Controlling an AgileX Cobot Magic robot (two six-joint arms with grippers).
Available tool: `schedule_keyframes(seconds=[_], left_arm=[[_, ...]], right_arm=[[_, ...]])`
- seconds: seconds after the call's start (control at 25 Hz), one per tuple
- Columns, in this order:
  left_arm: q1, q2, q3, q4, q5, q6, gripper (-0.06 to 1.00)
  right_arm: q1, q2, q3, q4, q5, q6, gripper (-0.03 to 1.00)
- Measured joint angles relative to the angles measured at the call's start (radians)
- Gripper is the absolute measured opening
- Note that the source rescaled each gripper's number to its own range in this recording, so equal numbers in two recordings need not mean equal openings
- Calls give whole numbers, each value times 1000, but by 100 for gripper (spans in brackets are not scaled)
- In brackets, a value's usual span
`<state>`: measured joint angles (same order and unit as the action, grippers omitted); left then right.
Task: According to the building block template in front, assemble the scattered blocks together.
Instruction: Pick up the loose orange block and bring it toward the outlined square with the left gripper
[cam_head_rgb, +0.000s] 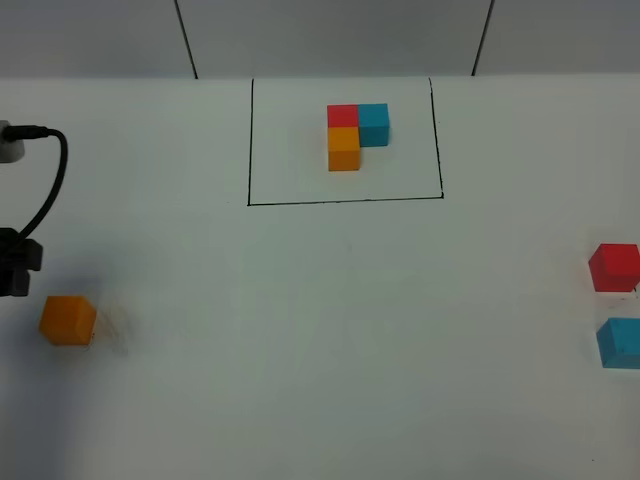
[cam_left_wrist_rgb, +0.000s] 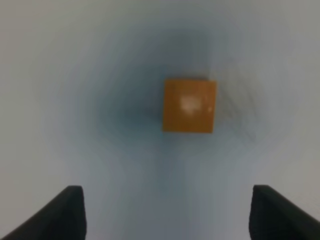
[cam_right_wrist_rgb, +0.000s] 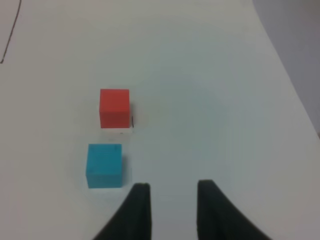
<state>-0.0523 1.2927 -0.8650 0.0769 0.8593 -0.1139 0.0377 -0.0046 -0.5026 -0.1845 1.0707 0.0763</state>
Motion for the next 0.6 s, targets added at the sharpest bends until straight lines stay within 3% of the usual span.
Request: schedule_keyframes(seconds=[0.6], left_arm=[[0, 264, 0, -62, -175, 26, 52]], right_arm=[[0, 0, 0, 0, 0, 0, 0]])
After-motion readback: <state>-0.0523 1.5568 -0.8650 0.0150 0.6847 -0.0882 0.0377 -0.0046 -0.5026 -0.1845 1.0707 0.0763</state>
